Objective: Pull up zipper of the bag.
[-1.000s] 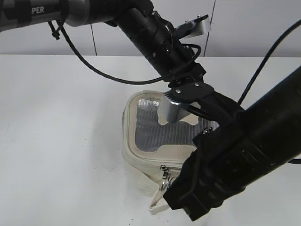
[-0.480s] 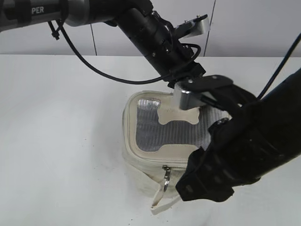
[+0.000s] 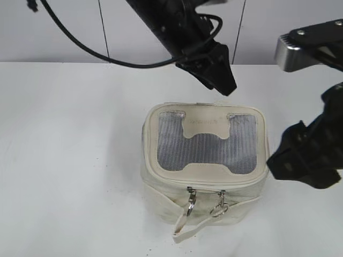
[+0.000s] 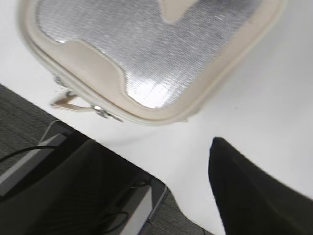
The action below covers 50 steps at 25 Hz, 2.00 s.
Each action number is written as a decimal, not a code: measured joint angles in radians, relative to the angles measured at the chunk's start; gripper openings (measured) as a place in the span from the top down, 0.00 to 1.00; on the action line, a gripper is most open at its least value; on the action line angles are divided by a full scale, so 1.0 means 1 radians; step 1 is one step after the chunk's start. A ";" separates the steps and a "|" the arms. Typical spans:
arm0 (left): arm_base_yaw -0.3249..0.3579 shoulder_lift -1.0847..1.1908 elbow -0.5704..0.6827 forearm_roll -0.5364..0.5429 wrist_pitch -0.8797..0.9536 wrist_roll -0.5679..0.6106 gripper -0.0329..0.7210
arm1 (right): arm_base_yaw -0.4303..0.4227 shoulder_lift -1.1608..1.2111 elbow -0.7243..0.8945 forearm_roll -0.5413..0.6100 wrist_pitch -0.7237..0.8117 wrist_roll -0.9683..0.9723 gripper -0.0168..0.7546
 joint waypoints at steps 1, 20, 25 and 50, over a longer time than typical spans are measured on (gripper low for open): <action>0.000 -0.024 0.000 0.044 -0.004 -0.021 0.42 | 0.000 -0.011 0.000 -0.035 0.026 0.021 0.28; 0.000 -0.462 0.000 0.673 0.013 -0.472 0.41 | 0.000 -0.427 0.000 -0.268 0.314 0.103 0.31; 0.000 -0.604 0.024 0.670 0.011 -0.474 0.41 | 0.000 -0.580 0.029 -0.208 0.316 0.038 0.36; 0.000 -1.926 1.450 0.518 -0.134 -0.487 0.41 | 0.000 -1.056 0.388 0.048 0.167 -0.258 0.40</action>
